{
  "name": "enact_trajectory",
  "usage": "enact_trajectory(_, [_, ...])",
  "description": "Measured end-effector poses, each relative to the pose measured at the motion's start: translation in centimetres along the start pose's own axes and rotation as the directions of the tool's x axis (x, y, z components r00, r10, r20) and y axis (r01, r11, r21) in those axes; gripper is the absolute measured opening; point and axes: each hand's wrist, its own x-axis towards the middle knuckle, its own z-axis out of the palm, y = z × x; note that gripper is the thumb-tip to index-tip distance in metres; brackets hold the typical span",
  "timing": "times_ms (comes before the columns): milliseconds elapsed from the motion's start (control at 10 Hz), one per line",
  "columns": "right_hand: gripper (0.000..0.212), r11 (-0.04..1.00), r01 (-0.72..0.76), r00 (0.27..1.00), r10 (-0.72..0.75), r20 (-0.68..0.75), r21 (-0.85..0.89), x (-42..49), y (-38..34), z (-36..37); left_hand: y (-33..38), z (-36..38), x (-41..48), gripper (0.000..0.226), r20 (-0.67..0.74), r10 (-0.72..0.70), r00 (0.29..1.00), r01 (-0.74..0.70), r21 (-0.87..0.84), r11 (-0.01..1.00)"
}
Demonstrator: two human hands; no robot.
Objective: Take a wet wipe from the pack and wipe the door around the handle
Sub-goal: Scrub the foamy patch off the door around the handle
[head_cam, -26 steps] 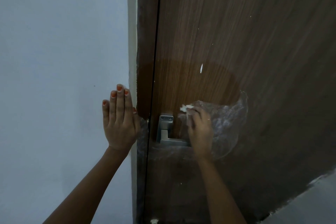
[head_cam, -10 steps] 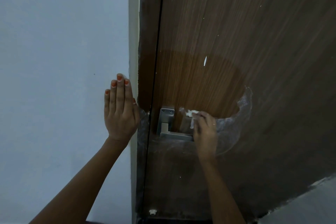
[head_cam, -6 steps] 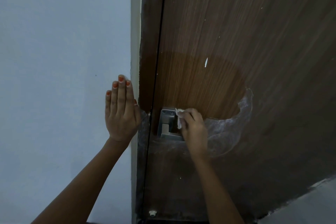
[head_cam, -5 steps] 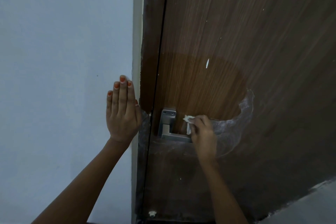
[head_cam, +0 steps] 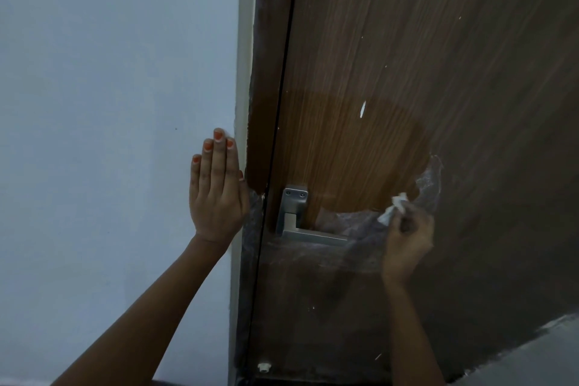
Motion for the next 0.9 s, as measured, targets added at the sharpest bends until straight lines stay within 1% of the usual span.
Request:
enact_trajectory(100, [0.018, 0.994, -0.100, 0.987, 0.104, -0.126, 0.039, 2.3, -0.8, 0.0, 0.0, 0.0, 0.0, 0.055, 0.004, 0.002, 1.000, -0.002, -0.004, 1.000])
enact_trajectory(200, [0.020, 0.997, -0.008, 0.986, 0.020, -0.169, 0.071, 4.0, -2.9, 0.9, 0.0, 0.0, 0.0, 0.054, 0.003, -0.001, 1.000, 0.001, -0.009, 1.000])
enact_trajectory(300, [0.019, 0.995, 0.088, 0.987, -0.080, -0.139, 0.049, 3.8, -3.6, 1.5, -0.1, 0.0, 0.0, 0.055, -0.002, -0.007, 1.000, 0.007, -0.011, 1.000])
enact_trajectory(400, [0.017, 0.999, -0.027, 0.983, 0.035, -0.179, 0.042, 2.3, -1.8, 1.1, -0.1, 0.0, 0.0, 0.056, 0.000, -0.007, 1.000, 0.007, -0.011, 1.000])
enact_trajectory(500, [0.021, 0.962, -0.257, 0.929, 0.273, -0.248, 0.094, 1.9, -0.4, 0.2, -0.1, 0.0, 0.0, 0.055, 0.005, 0.000, 1.000, 0.000, -0.009, 1.000])
enact_trajectory(600, [0.023, 0.948, -0.282, 0.913, 0.312, -0.262, 0.147, 3.5, -1.6, 0.4, 0.0, 0.1, 0.0, 0.054, 0.003, 0.001, 1.000, -0.001, -0.008, 1.000])
enact_trajectory(700, [0.023, 0.984, -0.123, 0.952, 0.153, -0.265, 0.126, 5.2, -4.4, 1.3, -0.1, 0.2, -0.1, 0.055, -0.006, 0.000, 1.000, 0.000, -0.007, 1.000])
enact_trajectory(800, [0.023, 0.997, -0.025, 0.976, 0.039, -0.213, 0.066, 5.2, -5.4, 1.7, -0.1, 0.1, -0.1, 0.054, -0.007, -0.002, 1.000, 0.002, -0.014, 1.000])
enact_trajectory(900, [0.022, 0.998, -0.052, 0.980, 0.059, -0.192, 0.043, 3.8, -3.9, 1.3, -0.1, 0.1, -0.1, 0.055, -0.009, -0.006, 1.000, 0.005, -0.010, 1.000])
